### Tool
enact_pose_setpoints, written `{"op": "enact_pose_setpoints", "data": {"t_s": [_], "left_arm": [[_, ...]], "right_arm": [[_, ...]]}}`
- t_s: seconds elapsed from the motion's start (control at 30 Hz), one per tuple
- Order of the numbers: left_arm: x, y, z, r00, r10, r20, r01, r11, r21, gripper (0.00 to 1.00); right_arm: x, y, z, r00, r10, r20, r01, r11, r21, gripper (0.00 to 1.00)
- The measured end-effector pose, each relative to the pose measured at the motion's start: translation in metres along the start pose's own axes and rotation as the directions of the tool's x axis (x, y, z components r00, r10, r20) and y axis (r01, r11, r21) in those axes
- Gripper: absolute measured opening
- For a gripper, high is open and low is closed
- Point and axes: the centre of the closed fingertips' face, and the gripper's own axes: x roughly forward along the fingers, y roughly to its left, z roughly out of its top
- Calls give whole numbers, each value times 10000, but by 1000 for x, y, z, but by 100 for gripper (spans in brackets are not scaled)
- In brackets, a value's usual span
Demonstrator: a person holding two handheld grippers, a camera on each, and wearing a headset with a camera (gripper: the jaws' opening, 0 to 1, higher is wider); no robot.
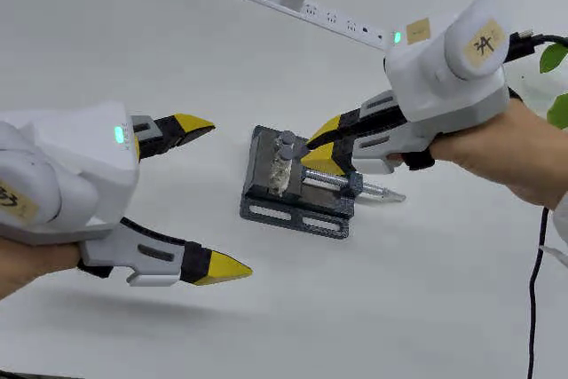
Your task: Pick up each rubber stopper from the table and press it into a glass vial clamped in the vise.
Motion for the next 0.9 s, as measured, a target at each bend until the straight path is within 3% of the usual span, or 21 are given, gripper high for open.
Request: {"op": "enact_pose_setpoints", "data": {"t_s": [0.33,0.9], "left_arm": [[0,2,-11,10000,-74,-19,73,9995,-299,99],[-2,3,-16,10000,-87,26,88,9990,-443,99]], "right_arm": [[28,-3,-12,9943,36,-1065,-59,9997,-216,6],[35,-10,-21,9883,-17,-1528,-52,9990,-448,6]]}}
